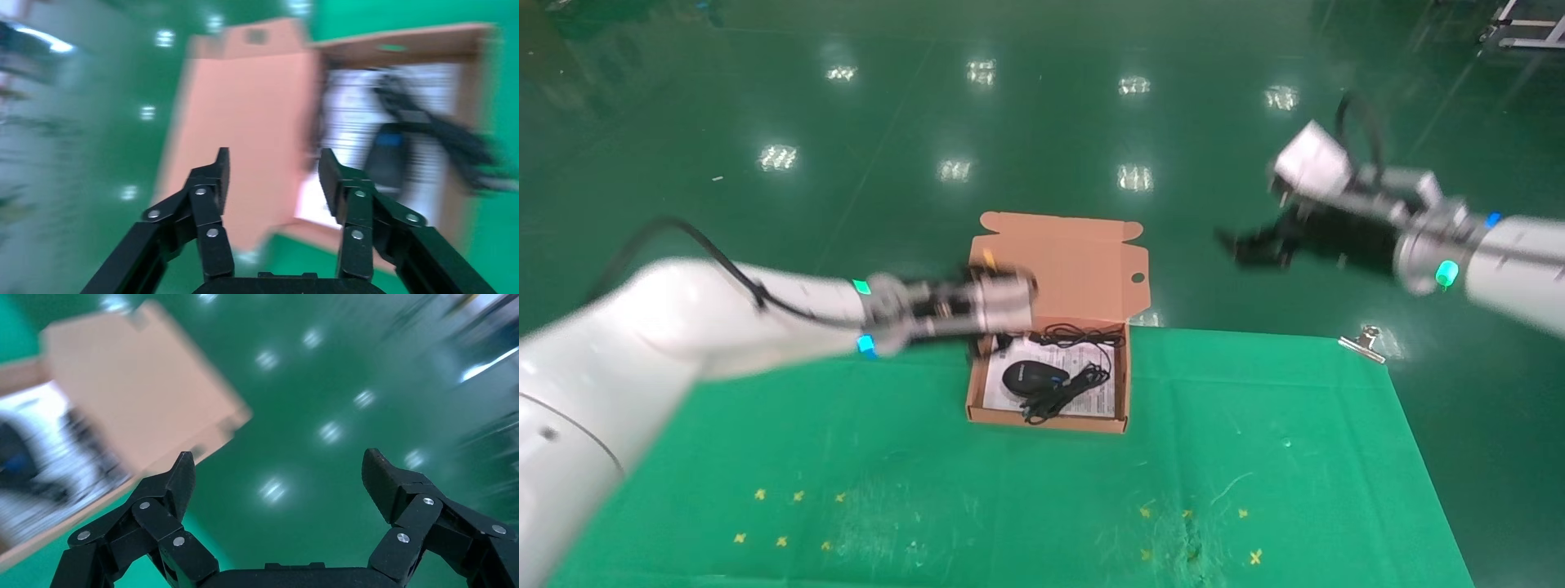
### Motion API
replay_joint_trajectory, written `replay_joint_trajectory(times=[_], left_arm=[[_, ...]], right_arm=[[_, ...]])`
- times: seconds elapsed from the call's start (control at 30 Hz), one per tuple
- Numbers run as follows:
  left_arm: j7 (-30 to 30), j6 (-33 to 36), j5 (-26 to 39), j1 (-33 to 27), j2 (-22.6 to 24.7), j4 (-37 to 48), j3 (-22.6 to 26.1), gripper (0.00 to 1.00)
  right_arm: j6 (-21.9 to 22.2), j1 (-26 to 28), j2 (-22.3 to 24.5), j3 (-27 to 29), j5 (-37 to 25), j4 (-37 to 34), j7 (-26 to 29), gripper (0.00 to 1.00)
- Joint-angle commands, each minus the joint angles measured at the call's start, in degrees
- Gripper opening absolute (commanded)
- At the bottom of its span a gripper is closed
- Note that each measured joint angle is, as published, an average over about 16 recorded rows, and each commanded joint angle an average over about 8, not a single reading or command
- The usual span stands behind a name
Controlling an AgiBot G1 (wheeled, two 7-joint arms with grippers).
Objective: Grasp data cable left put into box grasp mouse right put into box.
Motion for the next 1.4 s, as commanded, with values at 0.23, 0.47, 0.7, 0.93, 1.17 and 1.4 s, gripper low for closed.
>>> replay_joint_trajectory(times=[0.23, 0.47, 0.7, 0.93, 1.17, 1.4], left_arm=[[-0.23, -1.43, -0.78, -3.20, -1.37, -0.44, -1.09, 1.00], [-1.99, 1.31, -3.68, -1.41, -3.91, -3.19, -3.35, 1.00], [-5.33, 6.77, -8.82, 2.62, -8.44, -8.34, -7.37, 1.00], [-8.66, 12.21, -13.95, 6.64, -12.97, -13.47, -11.38, 1.00], [-12.00, 17.67, -19.09, 10.67, -17.50, -18.61, -15.40, 1.00], [-14.63, 21.97, -23.14, 13.85, -21.08, -22.67, -18.57, 1.00]], right_arm=[[0.76, 2.28, 1.21, -0.21, -2.10, 1.96, -2.86, 1.00], [-2.12, 0.79, 2.34, 0.95, 0.65, 3.60, -3.16, 1.00], [-7.54, -2.80, 4.21, 3.69, 7.07, 6.32, -3.44, 1.00], [-12.96, -6.39, 6.07, 6.41, 13.47, 9.04, -3.72, 1.00], [-18.38, -9.98, 7.94, 9.14, 19.88, 11.76, -4.00, 1.00], [-22.66, -12.81, 9.42, 11.30, 24.94, 13.90, -4.22, 1.00]])
